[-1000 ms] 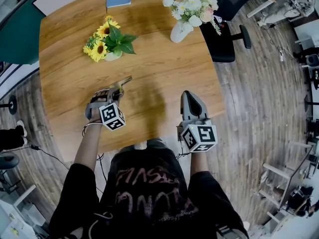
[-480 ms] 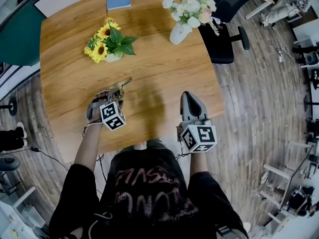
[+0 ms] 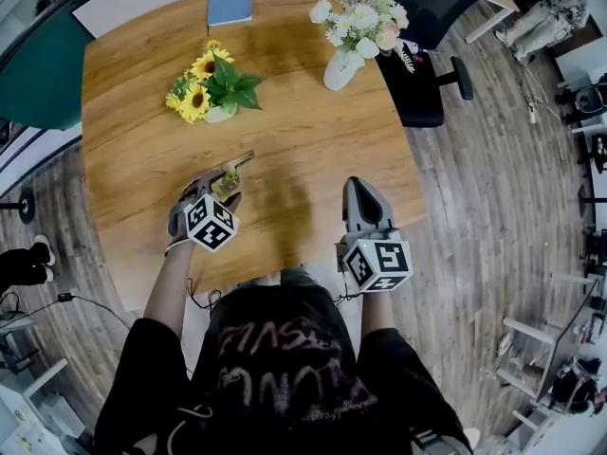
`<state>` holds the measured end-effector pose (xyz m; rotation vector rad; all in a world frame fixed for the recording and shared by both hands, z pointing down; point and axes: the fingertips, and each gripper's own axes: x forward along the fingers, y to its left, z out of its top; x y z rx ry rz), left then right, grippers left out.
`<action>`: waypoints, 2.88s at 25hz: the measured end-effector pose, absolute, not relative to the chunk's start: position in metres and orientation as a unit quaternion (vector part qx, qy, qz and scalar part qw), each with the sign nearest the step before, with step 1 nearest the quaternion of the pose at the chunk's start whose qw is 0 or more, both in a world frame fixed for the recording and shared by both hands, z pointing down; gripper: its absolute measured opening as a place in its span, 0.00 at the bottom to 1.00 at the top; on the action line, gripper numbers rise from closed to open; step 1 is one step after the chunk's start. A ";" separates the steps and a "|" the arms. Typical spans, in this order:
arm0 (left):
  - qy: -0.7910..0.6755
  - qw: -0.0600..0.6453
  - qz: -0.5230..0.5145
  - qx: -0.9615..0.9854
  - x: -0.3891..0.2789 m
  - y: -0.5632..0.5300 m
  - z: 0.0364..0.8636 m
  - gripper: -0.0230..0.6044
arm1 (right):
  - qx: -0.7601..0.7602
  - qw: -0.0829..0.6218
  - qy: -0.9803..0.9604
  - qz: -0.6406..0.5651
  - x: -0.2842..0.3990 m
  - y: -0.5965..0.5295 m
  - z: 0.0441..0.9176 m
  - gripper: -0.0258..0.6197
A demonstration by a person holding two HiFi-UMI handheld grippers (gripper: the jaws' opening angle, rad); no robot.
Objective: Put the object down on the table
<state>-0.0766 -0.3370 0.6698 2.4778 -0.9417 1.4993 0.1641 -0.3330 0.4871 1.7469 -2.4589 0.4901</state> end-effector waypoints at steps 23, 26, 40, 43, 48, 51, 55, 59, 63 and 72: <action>-0.472 0.065 0.242 0.845 -0.098 -0.332 0.522 0.18 | 0.559 0.023 -0.819 0.130 0.147 -0.322 0.451 0.05; -0.494 0.082 0.208 0.840 -0.108 -0.332 0.512 0.14 | 0.559 0.021 -0.819 0.127 0.146 -0.322 0.448 0.05; -0.564 0.039 0.155 0.810 -0.151 -0.324 0.455 0.06 | 0.553 0.018 -0.825 0.120 0.138 -0.324 0.442 0.05; -0.580 0.037 0.139 0.802 -0.161 -0.322 0.443 0.06 | 0.552 0.017 -0.826 0.111 0.135 -0.326 0.438 0.05; -0.592 0.026 0.122 0.796 -0.173 -0.318 0.423 0.06 | 0.548 0.018 -0.830 0.101 0.132 -0.329 0.431 0.05; -0.599 0.012 0.115 0.792 -0.180 -0.318 0.411 0.06 | 0.545 0.018 -0.833 0.096 0.131 -0.331 0.426 0.05; -0.601 0.004 0.106 0.792 -0.185 -0.318 0.400 0.06 | 0.551 0.015 -0.830 0.082 0.131 -0.334 0.419 0.05; -0.600 0.004 0.097 0.794 -0.185 -0.318 0.397 0.06 | 0.554 0.012 -0.829 0.077 0.132 -0.335 0.416 0.05; -0.602 0.005 0.096 0.793 -0.188 -0.318 0.396 0.06 | 0.553 0.016 -0.830 0.073 0.131 -0.336 0.415 0.05; -0.606 -0.004 0.093 0.790 -0.193 -0.318 0.393 0.06 | 0.550 0.017 -0.832 0.070 0.128 -0.337 0.414 0.05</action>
